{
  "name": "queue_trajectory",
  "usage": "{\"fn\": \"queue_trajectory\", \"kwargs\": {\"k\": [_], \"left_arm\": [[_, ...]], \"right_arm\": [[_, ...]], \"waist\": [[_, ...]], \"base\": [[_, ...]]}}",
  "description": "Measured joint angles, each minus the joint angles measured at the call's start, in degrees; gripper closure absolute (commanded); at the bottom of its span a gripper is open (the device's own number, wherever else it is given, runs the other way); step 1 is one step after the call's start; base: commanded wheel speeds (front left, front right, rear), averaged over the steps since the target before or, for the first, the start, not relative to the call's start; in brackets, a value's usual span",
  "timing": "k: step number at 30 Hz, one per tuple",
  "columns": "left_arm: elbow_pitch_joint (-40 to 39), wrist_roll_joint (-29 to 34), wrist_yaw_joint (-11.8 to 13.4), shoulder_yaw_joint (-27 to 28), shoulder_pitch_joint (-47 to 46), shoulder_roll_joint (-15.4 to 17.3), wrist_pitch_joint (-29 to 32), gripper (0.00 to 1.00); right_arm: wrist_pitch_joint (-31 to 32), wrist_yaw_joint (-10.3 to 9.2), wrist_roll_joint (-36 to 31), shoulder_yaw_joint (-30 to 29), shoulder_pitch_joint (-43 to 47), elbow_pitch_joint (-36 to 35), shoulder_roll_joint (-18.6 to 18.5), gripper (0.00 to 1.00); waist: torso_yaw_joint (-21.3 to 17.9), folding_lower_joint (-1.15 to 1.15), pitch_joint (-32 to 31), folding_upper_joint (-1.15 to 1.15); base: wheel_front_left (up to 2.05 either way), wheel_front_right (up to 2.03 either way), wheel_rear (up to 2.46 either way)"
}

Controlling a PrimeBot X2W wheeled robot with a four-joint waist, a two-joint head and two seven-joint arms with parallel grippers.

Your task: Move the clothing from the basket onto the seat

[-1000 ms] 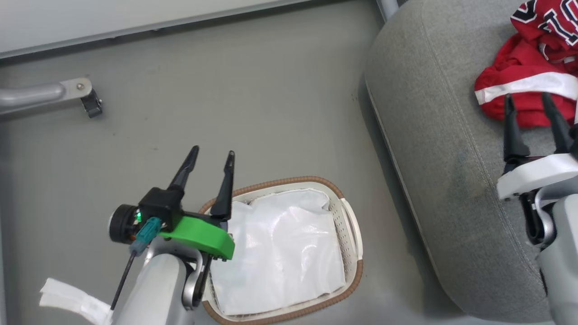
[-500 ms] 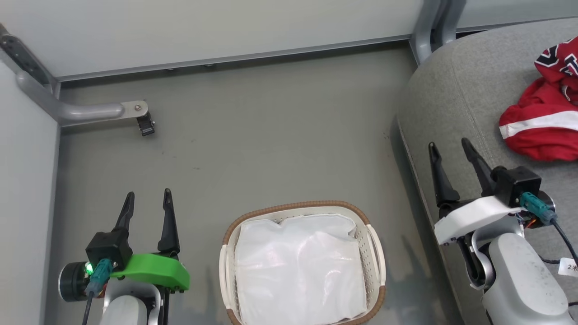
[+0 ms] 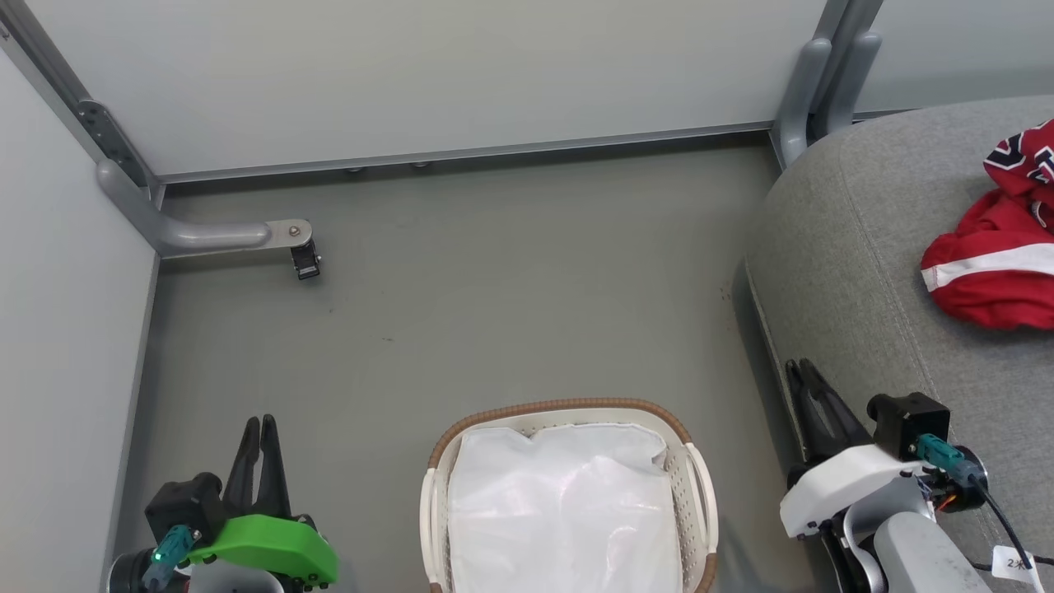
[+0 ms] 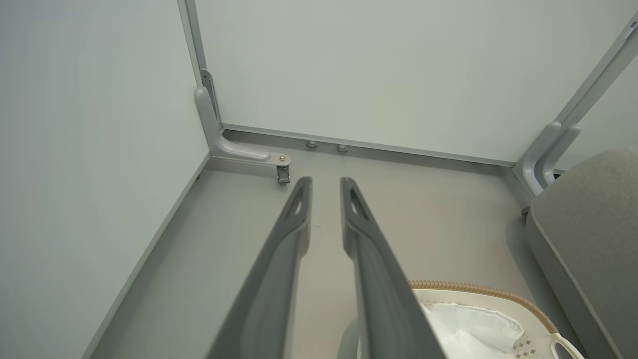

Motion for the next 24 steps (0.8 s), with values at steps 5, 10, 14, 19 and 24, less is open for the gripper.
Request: {"fn": "queue_trajectory", "kwargs": {"k": [5,10,14,19,24], "left_arm": [[1.05,-3.2,0.0,0.4,0.02,-0.2,1.31,1.0],[0.52,-8.08,-0.21,0.73,0.02,-0.2,2.77,1.0],[-0.2,-11.88,-0.34,0.98,0.02,-0.19,3.56,1.0],[-0.78,-16.82,-0.6,1.42,0.02,-0.19,4.9,1.0],[-1.38,-21.34,-0.78,1.86,0.02,-0.19,6.08,1.0]], "right_arm": [[1.15,0.0,3.11,-0.3,1.03,0.74,0.53,1.0],[2.52,0.0,8.03,-1.23,1.17,0.04,0.63,1.0],[3.59,0.0,11.74,-1.8,1.27,-0.57,0.78,1.0],[4.87,0.0,16.52,-2.53,1.52,-1.32,0.94,1.0],[6.11,0.0,20.97,-3.27,1.93,-2.07,1.13,1.0]], "waist": [[0.0,0.0,-0.23,0.0],[0.01,0.0,-0.49,0.0],[0.01,0.0,-0.7,0.0],[0.02,0.0,-0.98,0.0],[0.02,0.0,-1.26,0.0]], "base": [[0.0,0.0,0.0],[0.0,0.0,0.0],[0.0,0.0,0.0],[0.0,0.0,0.0],[0.0,0.0,0.0]]}}
